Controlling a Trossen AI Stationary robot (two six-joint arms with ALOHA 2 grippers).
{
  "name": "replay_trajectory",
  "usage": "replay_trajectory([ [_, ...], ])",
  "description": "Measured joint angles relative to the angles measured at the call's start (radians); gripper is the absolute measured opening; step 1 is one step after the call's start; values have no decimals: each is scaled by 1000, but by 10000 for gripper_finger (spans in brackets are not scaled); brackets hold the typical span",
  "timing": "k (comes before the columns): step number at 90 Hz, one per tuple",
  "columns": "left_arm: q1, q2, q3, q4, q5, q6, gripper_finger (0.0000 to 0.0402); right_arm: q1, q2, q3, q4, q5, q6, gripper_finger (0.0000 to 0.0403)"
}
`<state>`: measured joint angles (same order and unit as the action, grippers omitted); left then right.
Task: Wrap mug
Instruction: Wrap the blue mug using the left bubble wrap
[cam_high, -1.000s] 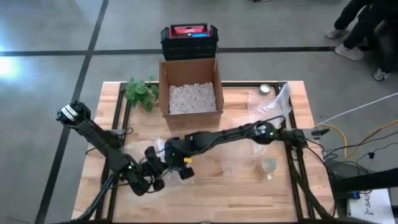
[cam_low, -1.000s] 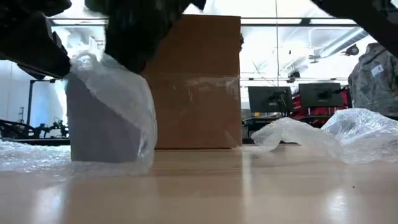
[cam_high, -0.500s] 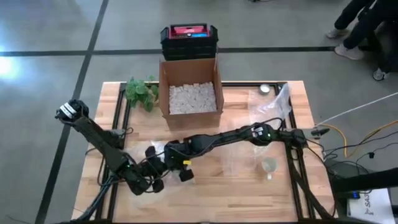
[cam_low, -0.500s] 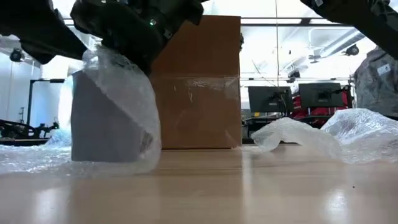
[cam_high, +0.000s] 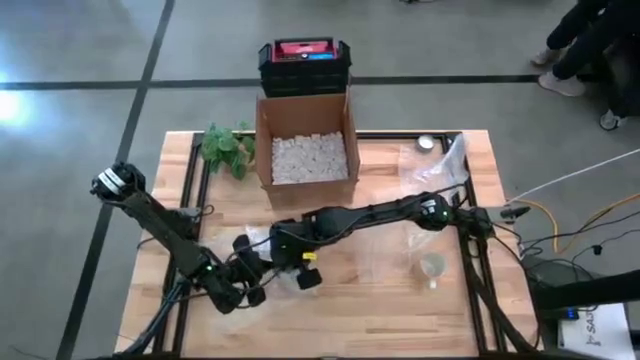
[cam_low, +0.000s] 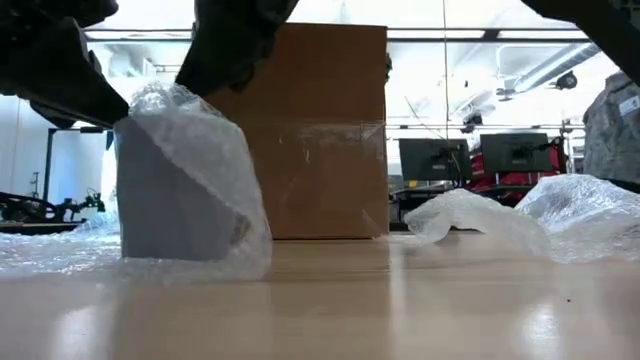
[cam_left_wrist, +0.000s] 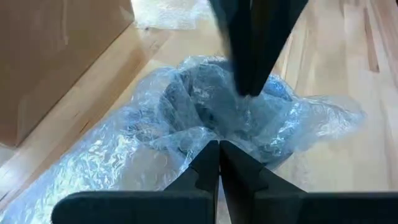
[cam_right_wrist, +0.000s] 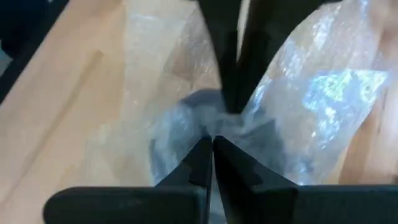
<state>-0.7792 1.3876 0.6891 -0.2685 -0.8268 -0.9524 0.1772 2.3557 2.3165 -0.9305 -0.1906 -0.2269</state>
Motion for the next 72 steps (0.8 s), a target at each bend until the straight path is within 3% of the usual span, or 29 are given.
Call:
replay_trajectory([
  [41,1,-13,-2,17,4,26,0,-17,126,-37,122,77,-21,2],
  [72,-1,-15,-3,34,7,54,0,-12,76,-7,61,97,-23,2],
])
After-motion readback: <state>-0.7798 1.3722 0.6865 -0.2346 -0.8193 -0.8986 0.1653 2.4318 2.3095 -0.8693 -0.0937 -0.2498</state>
